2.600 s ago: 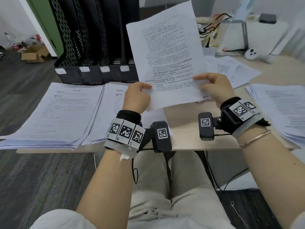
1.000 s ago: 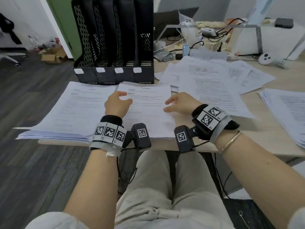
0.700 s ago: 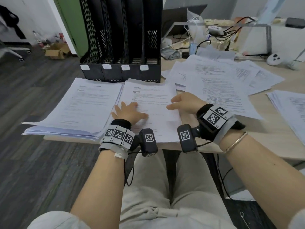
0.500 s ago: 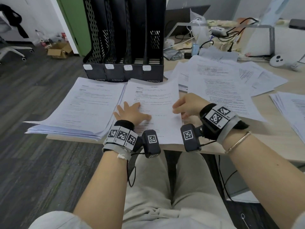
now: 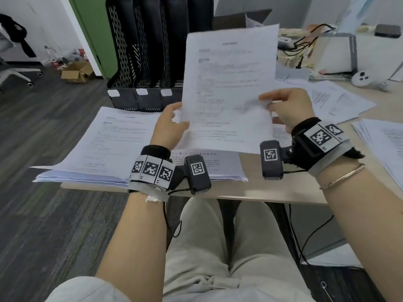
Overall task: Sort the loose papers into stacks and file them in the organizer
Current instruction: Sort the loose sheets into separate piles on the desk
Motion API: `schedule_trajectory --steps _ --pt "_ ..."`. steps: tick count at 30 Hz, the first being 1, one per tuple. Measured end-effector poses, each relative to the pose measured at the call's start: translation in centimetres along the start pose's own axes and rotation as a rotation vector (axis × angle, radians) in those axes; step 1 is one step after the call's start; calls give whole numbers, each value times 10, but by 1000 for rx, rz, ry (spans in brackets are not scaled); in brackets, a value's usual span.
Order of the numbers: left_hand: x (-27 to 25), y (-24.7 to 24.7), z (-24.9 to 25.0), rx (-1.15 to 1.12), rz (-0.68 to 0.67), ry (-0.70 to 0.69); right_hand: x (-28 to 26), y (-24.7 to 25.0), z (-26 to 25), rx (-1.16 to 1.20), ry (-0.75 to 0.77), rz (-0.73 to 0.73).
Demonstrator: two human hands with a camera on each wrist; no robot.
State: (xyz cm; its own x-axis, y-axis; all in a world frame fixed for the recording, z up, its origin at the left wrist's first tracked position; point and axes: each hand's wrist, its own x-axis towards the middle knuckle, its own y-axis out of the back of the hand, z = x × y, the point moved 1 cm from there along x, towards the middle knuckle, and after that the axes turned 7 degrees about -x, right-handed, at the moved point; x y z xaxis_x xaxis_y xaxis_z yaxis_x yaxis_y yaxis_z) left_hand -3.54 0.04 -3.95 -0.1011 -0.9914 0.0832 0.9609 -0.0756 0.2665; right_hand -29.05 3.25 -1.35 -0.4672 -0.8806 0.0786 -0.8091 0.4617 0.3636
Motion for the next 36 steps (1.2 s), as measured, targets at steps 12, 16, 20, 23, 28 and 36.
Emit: schedule_trajectory --steps 12,16,20,23,28,36 --pt "7 -1 15 42 34 -103 13 -8 -6 125 -31 10" --pt "11 30 9 -1 213 -91 2 -38 -21 58 11 -144" --pt "14 64 0 29 356 -52 -7 -74 -33 -9 47 -240" --pt "16 92 -8 51 427 -12 -12 -99 -45 -115 85 -298" --pt "13 131 -19 130 576 74 -22 -144 -65 -243 152 -373" --pt "0 186 -34 268 695 242 -44 -211 -82 -250 77 -621"
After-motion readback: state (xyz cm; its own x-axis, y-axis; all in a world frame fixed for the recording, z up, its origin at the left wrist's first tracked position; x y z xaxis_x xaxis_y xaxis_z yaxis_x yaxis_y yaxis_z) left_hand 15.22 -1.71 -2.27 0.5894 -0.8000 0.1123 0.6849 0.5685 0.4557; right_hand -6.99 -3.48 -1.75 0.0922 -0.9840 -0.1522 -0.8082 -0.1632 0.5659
